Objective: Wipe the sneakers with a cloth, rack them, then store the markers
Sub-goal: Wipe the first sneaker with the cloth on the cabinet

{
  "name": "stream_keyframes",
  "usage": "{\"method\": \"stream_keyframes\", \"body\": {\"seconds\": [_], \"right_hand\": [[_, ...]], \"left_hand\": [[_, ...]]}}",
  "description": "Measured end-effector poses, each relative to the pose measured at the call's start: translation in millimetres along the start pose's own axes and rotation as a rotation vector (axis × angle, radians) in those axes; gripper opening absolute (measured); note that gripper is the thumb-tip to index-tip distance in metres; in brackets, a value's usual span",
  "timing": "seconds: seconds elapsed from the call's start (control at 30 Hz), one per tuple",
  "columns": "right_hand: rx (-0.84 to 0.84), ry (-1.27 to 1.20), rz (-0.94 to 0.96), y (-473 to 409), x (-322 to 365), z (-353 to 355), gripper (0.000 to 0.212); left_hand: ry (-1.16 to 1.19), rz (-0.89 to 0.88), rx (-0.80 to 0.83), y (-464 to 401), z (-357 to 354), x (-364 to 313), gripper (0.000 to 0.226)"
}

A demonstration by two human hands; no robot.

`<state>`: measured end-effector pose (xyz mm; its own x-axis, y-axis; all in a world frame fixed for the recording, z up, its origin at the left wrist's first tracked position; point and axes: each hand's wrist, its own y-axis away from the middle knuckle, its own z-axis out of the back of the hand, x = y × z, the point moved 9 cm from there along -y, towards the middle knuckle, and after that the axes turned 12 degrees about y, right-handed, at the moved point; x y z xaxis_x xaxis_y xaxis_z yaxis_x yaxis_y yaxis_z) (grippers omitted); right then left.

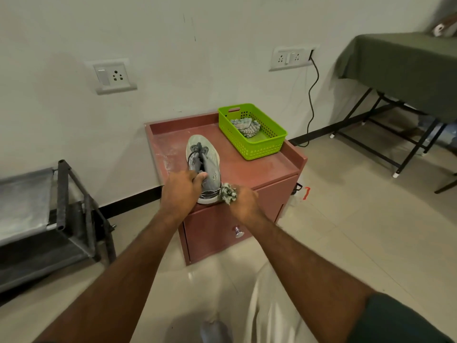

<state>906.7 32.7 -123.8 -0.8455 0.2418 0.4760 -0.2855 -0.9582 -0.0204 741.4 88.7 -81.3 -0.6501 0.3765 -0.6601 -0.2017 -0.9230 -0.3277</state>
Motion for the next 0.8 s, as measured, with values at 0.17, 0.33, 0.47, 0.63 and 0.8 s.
{"method": "stream_keyframes", "body": {"seconds": [0.17,0.33,0.47,0.63,0.8], "right_hand": [[-0.144,-0.043,0.138,23,29,-2,0.072],[0.018,0.241,0.388,49,60,-31,0.088],[-0.032,0.096,-0.005,32,11,-15,0.048],[-0.264,-0.149,0.390,38,55,4,0.093],[-0.109,0.055,0.238,34,33,-25,0.091]], "left_hand": [[0.143,-0.112,0.031,-1,10,-1,0.019],[0.072,-0.120,0.080,-5,10,9,0.023],[0.094,-0.088,0.010,-7,15,10,0.030],[0.164,-0.043,-0.066,-5,21,9,0.039],[0.312,0.068,-0.087,-1,21,11,0.020]]}}
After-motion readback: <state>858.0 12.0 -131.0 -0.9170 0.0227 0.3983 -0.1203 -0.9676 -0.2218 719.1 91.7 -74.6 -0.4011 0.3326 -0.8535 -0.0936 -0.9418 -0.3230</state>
